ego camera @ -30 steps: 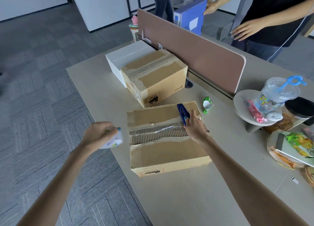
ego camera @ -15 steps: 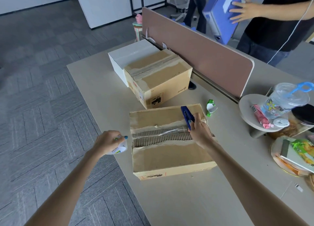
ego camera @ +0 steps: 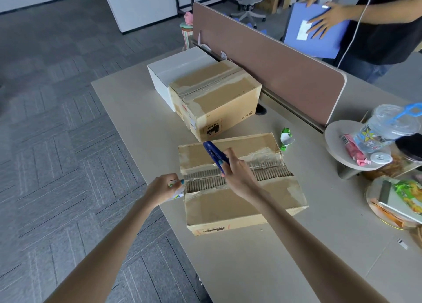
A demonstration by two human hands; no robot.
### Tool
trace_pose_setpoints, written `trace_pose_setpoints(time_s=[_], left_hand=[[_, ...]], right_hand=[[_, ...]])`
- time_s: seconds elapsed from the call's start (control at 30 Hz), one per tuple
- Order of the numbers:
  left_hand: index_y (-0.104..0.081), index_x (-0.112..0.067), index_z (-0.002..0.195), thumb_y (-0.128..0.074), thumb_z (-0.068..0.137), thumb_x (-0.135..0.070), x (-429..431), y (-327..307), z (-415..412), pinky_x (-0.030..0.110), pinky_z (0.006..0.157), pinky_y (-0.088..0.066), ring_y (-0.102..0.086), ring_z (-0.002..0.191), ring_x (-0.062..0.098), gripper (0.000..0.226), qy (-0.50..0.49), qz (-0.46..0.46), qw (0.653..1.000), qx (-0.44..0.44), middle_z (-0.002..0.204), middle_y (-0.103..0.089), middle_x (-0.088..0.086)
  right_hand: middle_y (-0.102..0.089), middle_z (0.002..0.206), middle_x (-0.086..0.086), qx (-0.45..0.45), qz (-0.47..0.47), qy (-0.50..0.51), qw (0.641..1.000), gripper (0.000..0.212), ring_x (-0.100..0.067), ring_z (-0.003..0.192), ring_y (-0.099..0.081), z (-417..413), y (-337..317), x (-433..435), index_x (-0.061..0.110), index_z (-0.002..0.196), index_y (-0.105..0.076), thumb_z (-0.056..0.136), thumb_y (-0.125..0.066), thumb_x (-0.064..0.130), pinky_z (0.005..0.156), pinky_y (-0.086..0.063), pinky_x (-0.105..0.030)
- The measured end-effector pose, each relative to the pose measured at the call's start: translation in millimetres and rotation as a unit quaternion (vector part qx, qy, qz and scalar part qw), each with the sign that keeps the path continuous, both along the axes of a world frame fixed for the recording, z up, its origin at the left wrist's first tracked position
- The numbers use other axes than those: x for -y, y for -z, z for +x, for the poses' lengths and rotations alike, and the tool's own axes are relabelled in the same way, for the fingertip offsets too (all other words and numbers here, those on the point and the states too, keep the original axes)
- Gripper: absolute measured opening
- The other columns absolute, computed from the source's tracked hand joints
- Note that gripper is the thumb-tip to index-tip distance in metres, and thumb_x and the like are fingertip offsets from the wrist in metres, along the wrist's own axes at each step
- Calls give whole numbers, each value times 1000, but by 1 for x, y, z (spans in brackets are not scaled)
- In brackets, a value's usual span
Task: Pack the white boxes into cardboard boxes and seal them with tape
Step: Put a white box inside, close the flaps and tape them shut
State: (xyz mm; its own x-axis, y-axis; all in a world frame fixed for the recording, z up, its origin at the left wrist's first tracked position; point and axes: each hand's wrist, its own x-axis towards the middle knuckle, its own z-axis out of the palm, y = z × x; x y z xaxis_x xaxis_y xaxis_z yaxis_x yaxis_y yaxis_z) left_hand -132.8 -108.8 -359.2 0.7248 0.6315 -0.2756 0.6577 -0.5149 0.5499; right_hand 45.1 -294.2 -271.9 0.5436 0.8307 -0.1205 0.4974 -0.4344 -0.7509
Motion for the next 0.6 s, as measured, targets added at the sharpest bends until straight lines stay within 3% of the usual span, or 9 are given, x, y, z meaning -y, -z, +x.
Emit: trace_pose_setpoints(time_s=[0.1, 0.2, 0.37, 0.5, 0.6], left_hand=[[-59, -24, 73, -59, 93, -42, 18, -1, -2, 32, 61, -41, -66, 78, 30, 27, 4, -14, 1000, 0, 71, -63, 0], [-63, -15, 79, -47, 83, -53, 41, 1, -3, 31, 59, -39, -64, 73, 28, 42, 0, -15, 1000, 20, 68, -62, -1], [-51, -25, 69, -38, 78, -68, 78, 5, -15, 37, 62, -49, -63, 72, 29, 46, -10, -30, 998, 45, 65, -57, -4], [-53, -15, 76, -38, 78, -65, 117, 9, -25, 37, 61, -48, -61, 70, 29, 52, -11, -61, 997, 49, 67, -61, -1], [-47, -15, 70, -39, 79, -60, 138, 11, -29, 35, 56, -37, -52, 62, 28, 46, -27, -76, 996, 48, 60, -52, -2]], right_hand=[[-61, 78, -6, 0, -20, 17, 1000, 13, -31, 63, -64, -7, -2, 8, 10, 114, -40, 104, -34, 13, 40, -39, -27], [-63, 81, -13, -25, -22, 27, 999, 12, -37, 69, -66, -14, -4, 20, 9, 114, -40, 103, -34, 12, 52, -55, -44], [-64, 86, -15, -31, -35, 36, 998, 12, -37, 71, -68, -32, -5, 37, 9, 113, -41, 103, -35, 11, 59, -57, -53], [-64, 86, -15, -45, -47, 39, 997, 13, -36, 71, -68, -44, 0, 46, 9, 112, -41, 103, -32, 13, 59, -57, -53], [-63, 89, -15, -46, -59, 29, 997, 14, -32, 69, -66, -55, 6, 50, 10, 113, -39, 104, -30, 14, 58, -56, -47]])
